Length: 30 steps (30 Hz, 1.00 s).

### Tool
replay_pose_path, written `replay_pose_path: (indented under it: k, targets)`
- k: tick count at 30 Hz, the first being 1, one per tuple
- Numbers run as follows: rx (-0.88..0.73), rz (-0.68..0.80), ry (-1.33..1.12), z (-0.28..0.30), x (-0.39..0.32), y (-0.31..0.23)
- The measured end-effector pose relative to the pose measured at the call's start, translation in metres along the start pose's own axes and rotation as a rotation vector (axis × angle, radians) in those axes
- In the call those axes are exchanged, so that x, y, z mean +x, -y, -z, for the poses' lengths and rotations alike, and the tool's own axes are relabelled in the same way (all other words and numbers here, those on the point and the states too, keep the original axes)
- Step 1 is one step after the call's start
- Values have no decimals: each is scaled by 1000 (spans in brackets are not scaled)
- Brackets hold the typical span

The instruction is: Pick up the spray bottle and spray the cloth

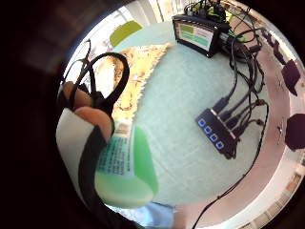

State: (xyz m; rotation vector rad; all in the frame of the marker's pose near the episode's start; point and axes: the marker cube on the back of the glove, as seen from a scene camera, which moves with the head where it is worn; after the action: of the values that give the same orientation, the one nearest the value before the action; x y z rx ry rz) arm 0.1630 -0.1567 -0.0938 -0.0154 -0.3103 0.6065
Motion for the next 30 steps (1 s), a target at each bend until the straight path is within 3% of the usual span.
replay_pose_path:
  k: [30]
  targets:
    - [-57,-35,-74,-13,-6,14]
